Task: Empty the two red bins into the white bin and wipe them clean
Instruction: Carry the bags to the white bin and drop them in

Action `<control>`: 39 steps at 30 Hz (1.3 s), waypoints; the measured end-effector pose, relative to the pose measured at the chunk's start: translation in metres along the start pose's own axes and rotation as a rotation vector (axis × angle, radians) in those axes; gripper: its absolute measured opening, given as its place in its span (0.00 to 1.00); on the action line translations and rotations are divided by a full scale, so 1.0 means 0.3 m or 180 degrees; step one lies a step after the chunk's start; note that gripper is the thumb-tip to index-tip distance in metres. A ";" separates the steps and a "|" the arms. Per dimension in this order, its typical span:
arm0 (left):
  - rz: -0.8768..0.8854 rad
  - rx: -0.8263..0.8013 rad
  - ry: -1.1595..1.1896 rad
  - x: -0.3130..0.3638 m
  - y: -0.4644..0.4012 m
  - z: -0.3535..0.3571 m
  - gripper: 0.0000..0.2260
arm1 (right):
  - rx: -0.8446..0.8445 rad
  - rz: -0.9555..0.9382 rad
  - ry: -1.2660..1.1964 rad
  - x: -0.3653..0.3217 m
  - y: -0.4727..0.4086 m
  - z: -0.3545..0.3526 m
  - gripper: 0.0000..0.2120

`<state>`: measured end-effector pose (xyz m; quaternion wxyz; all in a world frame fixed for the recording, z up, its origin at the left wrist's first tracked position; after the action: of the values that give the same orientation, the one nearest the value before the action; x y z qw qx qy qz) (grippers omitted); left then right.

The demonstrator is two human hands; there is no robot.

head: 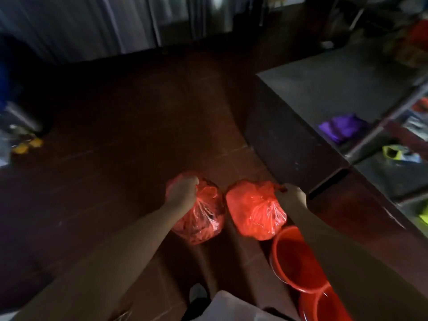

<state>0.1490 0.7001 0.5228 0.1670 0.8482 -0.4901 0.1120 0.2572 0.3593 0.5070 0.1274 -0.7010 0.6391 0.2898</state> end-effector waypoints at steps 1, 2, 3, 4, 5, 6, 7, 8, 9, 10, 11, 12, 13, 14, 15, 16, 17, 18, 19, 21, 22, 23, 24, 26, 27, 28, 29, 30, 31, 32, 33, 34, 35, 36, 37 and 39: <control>0.0026 0.0080 -0.0185 -0.067 -0.015 -0.045 0.08 | -0.0041 -0.0115 -0.0021 -0.095 -0.032 0.046 0.07; 0.0024 0.0137 -0.0365 -0.135 -0.031 -0.089 0.08 | -0.0092 -0.0228 -0.0027 -0.190 -0.061 0.092 0.07; -0.0011 0.0181 -0.0493 -0.201 -0.046 -0.131 0.07 | -0.0153 -0.0350 -0.0018 -0.283 -0.088 0.140 0.07; -0.0064 0.0216 -0.0591 -0.270 -0.064 -0.173 0.08 | -0.0226 -0.0491 -0.0001 -0.378 -0.111 0.190 0.07; -0.0121 0.0250 -0.0680 -0.337 -0.082 -0.211 0.09 | -0.0305 -0.0638 0.0007 -0.471 -0.132 0.240 0.07; -0.0185 0.0265 -0.0780 -0.401 -0.100 -0.247 0.10 | -0.0389 -0.0781 0.0026 -0.560 -0.151 0.291 0.07; -0.0264 0.0266 -0.0894 -0.463 -0.117 -0.280 0.11 | -0.0473 -0.0936 0.0068 -0.647 -0.169 0.342 0.08; -0.0346 0.0258 -0.1019 -0.523 -0.137 -0.307 0.12 | -0.0557 -0.1118 0.0132 -0.732 -0.187 0.394 0.08; -0.0429 0.0240 -0.1139 -0.581 -0.154 -0.332 0.13 | -0.0654 -0.1317 0.0205 -0.816 -0.206 0.448 0.09; -0.0531 0.0225 -0.1235 -0.636 -0.171 -0.359 0.14 | -0.0776 -0.1507 0.0291 -0.899 -0.223 0.502 0.10; -0.0659 0.0211 -0.1310 -0.690 -0.187 -0.388 0.14 | -0.0911 -0.1690 0.0377 -0.981 -0.240 0.554 0.11; -0.0802 0.0213 -0.1387 -0.751 -0.208 -0.417 0.15 | -0.1038 -0.1886 0.0455 -1.066 -0.259 0.605 0.11; -0.0934 0.0215 -0.1479 -0.811 -0.226 -0.447 0.17 | -0.1137 -0.2093 0.0518 -1.154 -0.279 0.654 0.10; -0.1030 0.0208 -0.1587 -0.869 -0.241 -0.486 0.17 | -0.1222 -0.2296 0.0551 -1.246 -0.297 0.699 0.09; -0.1154 0.0186 -0.1660 -0.928 -0.250 -0.526 0.18 | -0.1315 -0.2484 0.0554 -1.338 -0.310 0.741 0.09; -0.1313 0.0192 -0.1702 -0.992 -0.254 -0.568 0.17 | -0.1407 -0.2679 0.0561 -1.433 -0.318 0.783 0.10; -0.1505 0.0234 -0.1728 -1.056 -0.251 -0.613 0.18 | -0.1502 -0.2873 0.0577 -1.528 -0.322 0.824 0.11; -0.1705 0.0278 -0.1759 -1.117 -0.239 -0.659 0.18 | -0.1613 -0.3053 0.0603 -1.621 -0.321 0.869 0.11; -0.1876 0.0317 -0.1793 -1.174 -0.225 -0.703 0.18 | -0.1733 -0.3239 0.0636 -1.716 -0.314 0.917 0.10; -0.2152 0.0424 -0.1842 -1.289 -0.198 -0.780 0.19 | -0.1951 -0.3613 0.0676 -1.909 -0.288 1.025 0.09; -0.2323 0.0531 -0.1808 -1.348 -0.178 -0.816 0.19 | -0.2041 -0.3786 0.0714 -2.001 -0.273 1.083 0.08; -0.2497 0.0608 -0.1731 -1.404 -0.154 -0.848 0.17 | -0.2105 -0.3961 0.0784 -2.087 -0.250 1.137 0.07; -0.2644 0.0649 -0.1641 -1.462 -0.132 -0.879 0.15 | -0.2146 -0.4125 0.0854 -2.171 -0.223 1.187 0.07; -0.2892 0.0690 -0.1487 -1.576 -0.086 -0.917 0.14 | -0.2203 -0.4318 0.0927 -2.319 -0.166 1.279 0.06; -0.3032 0.0730 -0.1405 -1.633 -0.062 -0.935 0.14 | -0.2209 -0.4407 0.0961 -2.389 -0.135 1.329 0.07; -0.3160 0.0799 -0.1284 -1.690 -0.037 -0.956 0.14 | -0.2192 -0.4507 0.0980 -2.460 -0.105 1.377 0.08; -0.3293 0.0864 -0.1127 -1.750 -0.014 -0.973 0.15 | -0.2179 -0.4599 0.0993 -2.530 -0.074 1.426 0.09; -0.3423 0.0906 -0.0995 -1.815 0.008 -0.988 0.16 | -0.2195 -0.4661 0.0999 -2.598 -0.044 1.478 0.09; -0.3544 0.0937 -0.0922 -1.881 0.029 -1.002 0.16 | -0.2222 -0.4695 0.1021 -2.660 -0.014 1.531 0.09; -0.3631 0.0956 -0.0915 -1.947 0.047 -1.018 0.16 | -0.2213 -0.4734 0.1050 -2.723 0.012 1.586 0.08; -0.3685 0.0970 -0.0874 -2.009 0.062 -1.036 0.16 | -0.2195 -0.4772 0.1062 -2.788 0.035 1.637 0.08; -0.3759 0.0949 -0.0763 -2.070 0.079 -1.053 0.16 | -0.2190 -0.4787 0.1058 -2.849 0.055 1.684 0.08; -0.3821 0.0940 -0.0637 -2.127 0.093 -1.074 0.16 | -0.2170 -0.4802 0.1050 -2.913 0.077 1.722 0.08; -0.3867 0.0974 -0.0541 -2.182 0.108 -1.097 0.16 | -0.2142 -0.4874 0.1072 -2.977 0.106 1.754 0.08; -0.3920 0.0985 -0.0449 -2.232 0.124 -1.117 0.17 | -0.2130 -0.4965 0.1120 -3.037 0.140 1.784 0.07; -0.3920 0.0935 -0.0454 -2.338 0.138 -1.169 0.17 | -0.2054 -0.5198 0.1101 -3.171 0.213 1.840 0.07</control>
<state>-0.2430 1.3757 0.6042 0.0497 0.9939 0.0979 0.0048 0.0462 1.4347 0.6192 -0.0076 -0.9730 -0.1615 0.1646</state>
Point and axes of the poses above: each hand's wrist, its own y-axis away from the middle knuckle, its own z-axis out of the palm, x = y × z, the point moved 8 cm from there along -y, towards the middle knuckle, and after that the axes turned 11 degrees about -z, right-handed, at the moved point
